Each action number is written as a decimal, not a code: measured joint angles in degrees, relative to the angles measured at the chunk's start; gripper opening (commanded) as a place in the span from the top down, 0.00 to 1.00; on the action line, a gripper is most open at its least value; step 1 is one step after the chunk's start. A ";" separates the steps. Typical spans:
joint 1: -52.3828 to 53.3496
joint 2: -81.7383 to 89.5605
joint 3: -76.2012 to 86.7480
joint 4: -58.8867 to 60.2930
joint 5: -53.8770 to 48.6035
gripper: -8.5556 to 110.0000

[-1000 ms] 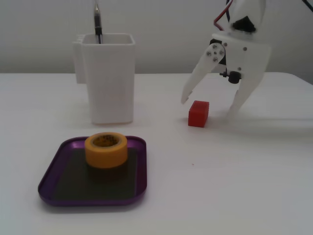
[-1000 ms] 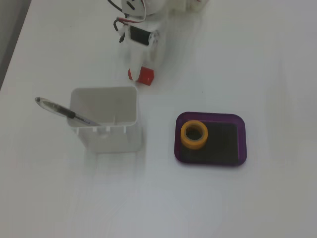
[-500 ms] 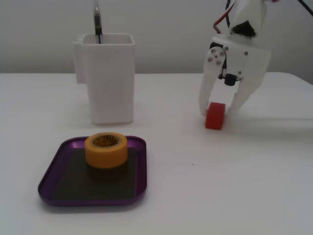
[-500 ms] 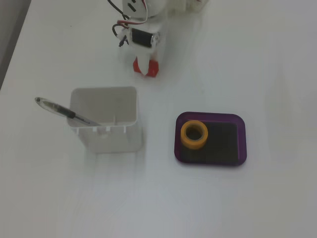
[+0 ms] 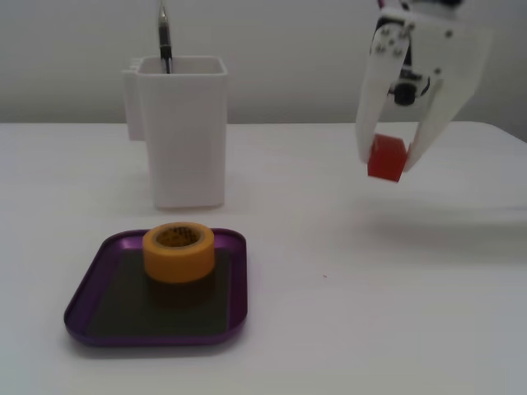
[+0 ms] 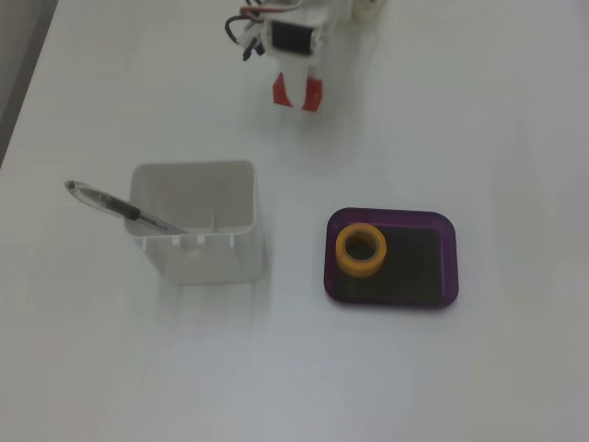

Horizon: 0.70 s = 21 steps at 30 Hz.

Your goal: Pick up the red cube and place it in the box.

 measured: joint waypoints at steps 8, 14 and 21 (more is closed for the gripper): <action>-20.74 12.13 -2.20 -2.11 0.00 0.93; -22.85 -0.09 -2.29 -12.39 0.00 0.93; -23.64 -21.53 -9.49 -22.59 0.00 0.93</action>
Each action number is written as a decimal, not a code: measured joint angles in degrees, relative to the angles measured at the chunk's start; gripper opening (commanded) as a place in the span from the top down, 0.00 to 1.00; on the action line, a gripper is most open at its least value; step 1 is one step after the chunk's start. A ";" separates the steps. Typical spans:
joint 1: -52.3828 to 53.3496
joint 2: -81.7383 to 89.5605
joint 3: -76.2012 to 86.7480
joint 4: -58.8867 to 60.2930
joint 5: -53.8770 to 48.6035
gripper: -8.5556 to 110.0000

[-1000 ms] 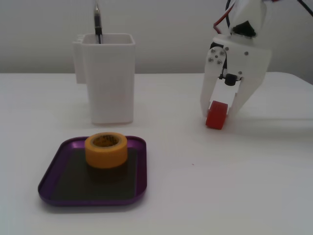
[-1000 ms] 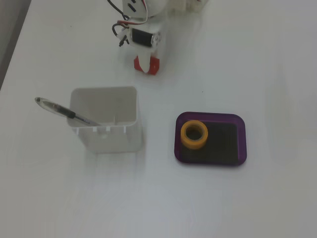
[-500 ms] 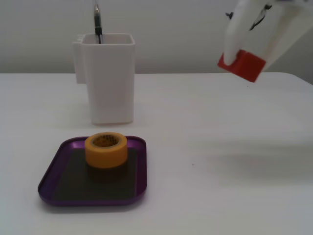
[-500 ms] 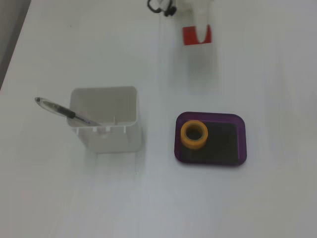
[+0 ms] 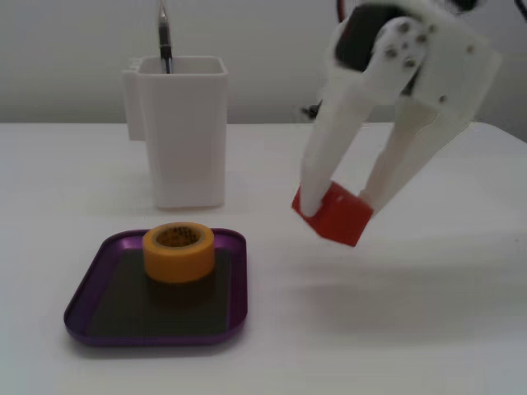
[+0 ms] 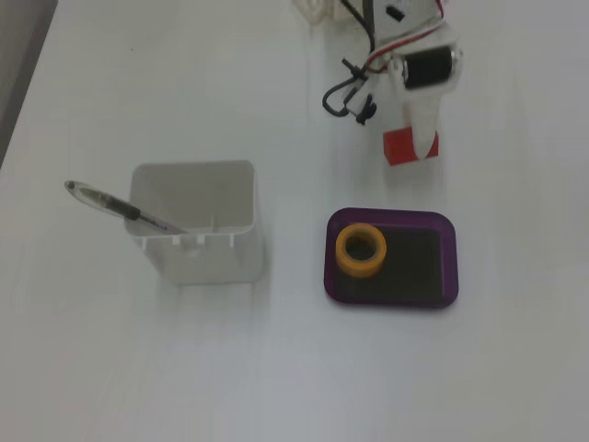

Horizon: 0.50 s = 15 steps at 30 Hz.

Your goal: Pick up the red cube and place it in the box.

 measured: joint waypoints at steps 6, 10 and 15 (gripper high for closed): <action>-0.62 -15.73 -13.71 -0.62 0.00 0.93; -0.53 -23.29 -22.59 -0.62 0.00 0.93; -0.09 -31.64 -31.99 -0.62 0.00 0.93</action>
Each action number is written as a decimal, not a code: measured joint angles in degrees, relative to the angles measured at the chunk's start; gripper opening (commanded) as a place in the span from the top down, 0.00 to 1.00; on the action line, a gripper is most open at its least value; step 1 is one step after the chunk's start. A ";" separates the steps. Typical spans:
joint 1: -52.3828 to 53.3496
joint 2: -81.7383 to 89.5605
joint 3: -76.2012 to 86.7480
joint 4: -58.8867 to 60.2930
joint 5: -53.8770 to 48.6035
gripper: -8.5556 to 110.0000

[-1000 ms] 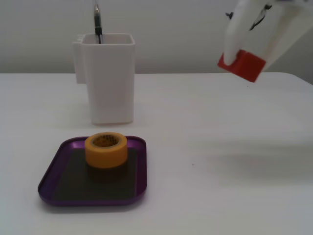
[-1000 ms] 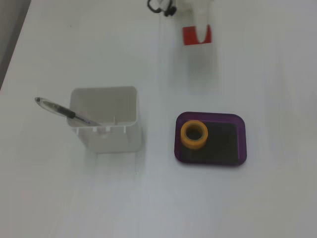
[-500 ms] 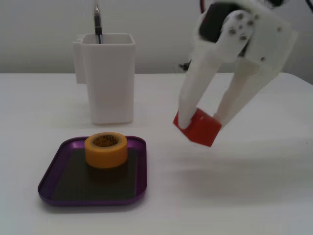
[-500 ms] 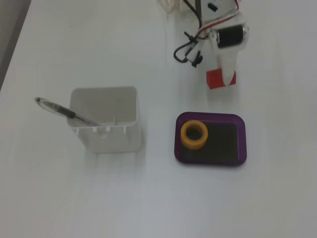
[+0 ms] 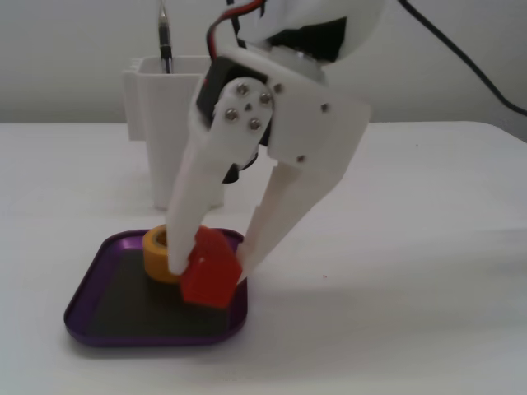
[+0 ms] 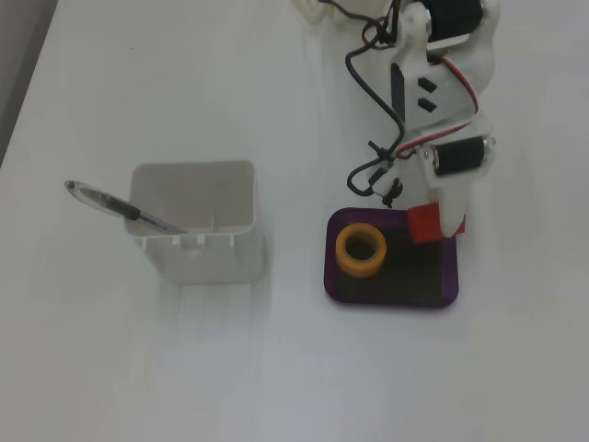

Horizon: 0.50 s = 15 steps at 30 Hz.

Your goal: Pick up the red cube and place it in the box.

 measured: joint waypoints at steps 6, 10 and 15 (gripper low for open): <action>0.09 -8.44 -6.42 0.00 0.00 0.93; 0.09 -11.95 -9.93 0.00 0.00 0.93; 1.67 -13.18 -11.69 0.00 0.00 0.92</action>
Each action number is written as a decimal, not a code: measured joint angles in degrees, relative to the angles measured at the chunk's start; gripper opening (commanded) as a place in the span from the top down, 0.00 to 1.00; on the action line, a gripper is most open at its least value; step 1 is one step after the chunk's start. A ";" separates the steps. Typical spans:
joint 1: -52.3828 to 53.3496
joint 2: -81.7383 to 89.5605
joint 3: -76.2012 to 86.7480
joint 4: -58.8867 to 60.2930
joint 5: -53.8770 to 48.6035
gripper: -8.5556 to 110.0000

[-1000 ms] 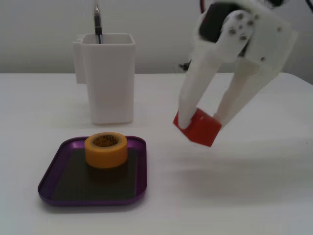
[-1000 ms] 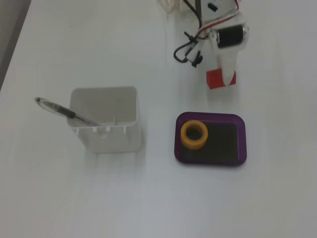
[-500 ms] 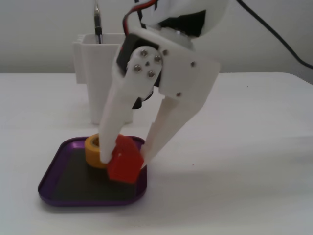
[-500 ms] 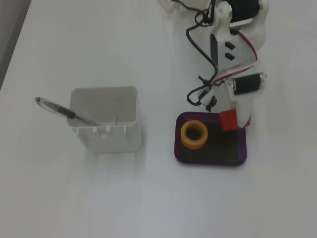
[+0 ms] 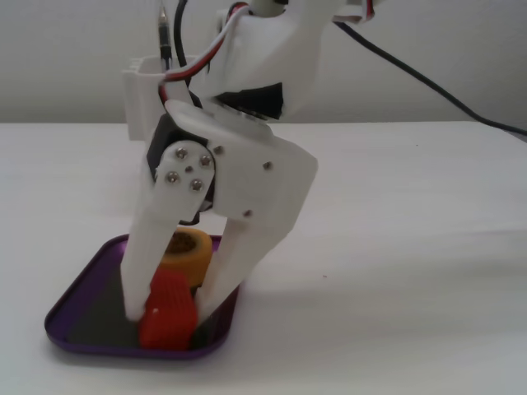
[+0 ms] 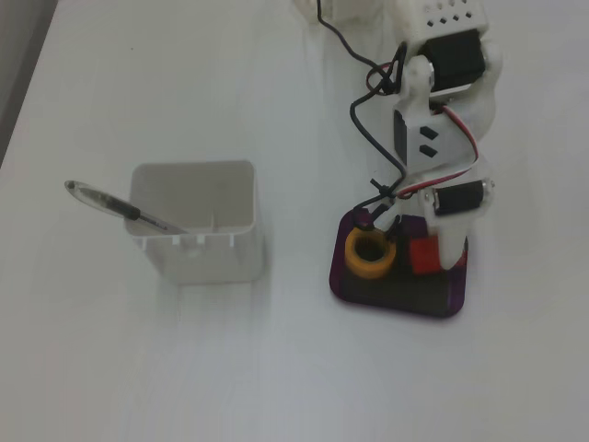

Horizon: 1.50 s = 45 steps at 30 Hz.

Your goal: Pick up the red cube and place it in the box.

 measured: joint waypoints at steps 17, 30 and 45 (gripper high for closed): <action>0.70 2.99 -0.62 15.64 0.00 0.73; -0.53 39.55 0.97 29.79 0.00 0.73; 14.85 82.97 59.77 19.16 0.35 0.73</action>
